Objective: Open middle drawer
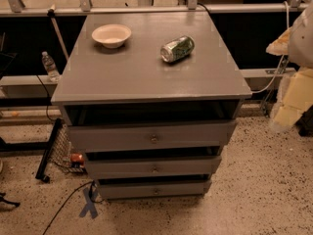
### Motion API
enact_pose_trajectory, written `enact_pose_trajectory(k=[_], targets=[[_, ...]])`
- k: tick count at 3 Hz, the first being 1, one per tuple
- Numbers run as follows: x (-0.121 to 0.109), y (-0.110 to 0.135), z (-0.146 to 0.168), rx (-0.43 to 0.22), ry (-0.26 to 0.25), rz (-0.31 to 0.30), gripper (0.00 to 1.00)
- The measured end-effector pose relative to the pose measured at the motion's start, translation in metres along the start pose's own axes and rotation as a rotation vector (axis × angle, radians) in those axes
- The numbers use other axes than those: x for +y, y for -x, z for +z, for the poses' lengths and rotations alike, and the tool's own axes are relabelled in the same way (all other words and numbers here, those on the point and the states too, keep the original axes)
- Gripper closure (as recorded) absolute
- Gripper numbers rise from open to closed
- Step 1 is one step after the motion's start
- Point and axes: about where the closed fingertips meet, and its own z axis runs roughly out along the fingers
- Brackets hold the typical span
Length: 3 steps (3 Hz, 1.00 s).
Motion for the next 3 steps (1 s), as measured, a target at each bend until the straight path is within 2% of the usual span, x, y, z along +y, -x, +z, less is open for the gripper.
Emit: enact_pose_trajectory(k=[1,2,3], targets=[[0.000,0.000,0.000,0.000,0.000,0.000,0.00],[0.012,-0.019,0.045,-0.031,-0.063,0.021,0.00],[0.012,-0.019,0.045,-0.031,-0.064,0.021,0.00]])
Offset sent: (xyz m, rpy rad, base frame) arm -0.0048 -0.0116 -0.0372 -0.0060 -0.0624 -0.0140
